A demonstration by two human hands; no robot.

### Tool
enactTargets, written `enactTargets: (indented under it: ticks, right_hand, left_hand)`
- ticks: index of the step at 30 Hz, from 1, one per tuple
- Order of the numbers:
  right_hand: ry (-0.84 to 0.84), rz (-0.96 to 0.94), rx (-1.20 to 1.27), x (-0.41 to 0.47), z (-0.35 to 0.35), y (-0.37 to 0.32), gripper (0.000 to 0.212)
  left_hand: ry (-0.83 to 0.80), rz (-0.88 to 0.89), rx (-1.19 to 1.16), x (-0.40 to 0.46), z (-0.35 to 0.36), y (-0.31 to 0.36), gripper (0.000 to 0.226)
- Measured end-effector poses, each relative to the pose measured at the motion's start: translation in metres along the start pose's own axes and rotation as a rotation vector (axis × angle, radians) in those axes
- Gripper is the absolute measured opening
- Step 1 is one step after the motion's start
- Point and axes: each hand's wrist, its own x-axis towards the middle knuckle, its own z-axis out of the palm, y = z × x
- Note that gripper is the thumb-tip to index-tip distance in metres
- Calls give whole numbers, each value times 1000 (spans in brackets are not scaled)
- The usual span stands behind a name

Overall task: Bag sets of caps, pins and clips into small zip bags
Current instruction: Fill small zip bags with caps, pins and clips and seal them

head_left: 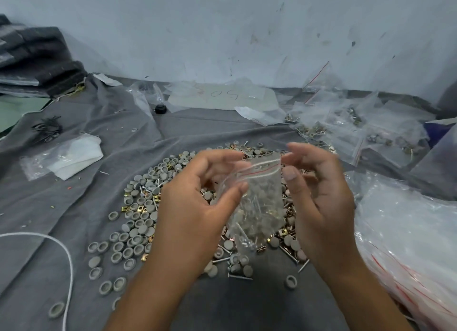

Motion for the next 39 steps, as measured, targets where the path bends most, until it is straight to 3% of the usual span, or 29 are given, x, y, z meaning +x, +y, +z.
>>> enactTargets:
  ticks: [5,12,26,39]
  right_hand:
    - [-86,233,260,3,-4,0,9]
    - [-180,296,211,1,-7,3,10]
    - [-79,222,217,-2,-1,6,10]
    - [-143,297,158,-7,4,5,14]
  left_hand:
    - [24,-298,-380,6,-3,-5,51]
    - [72,-348,-553,9,-5,-2,49]
    - [56,-338,-506,9,-4,-1,51]
    - [83,-304,-453,9,-5,-5,44]
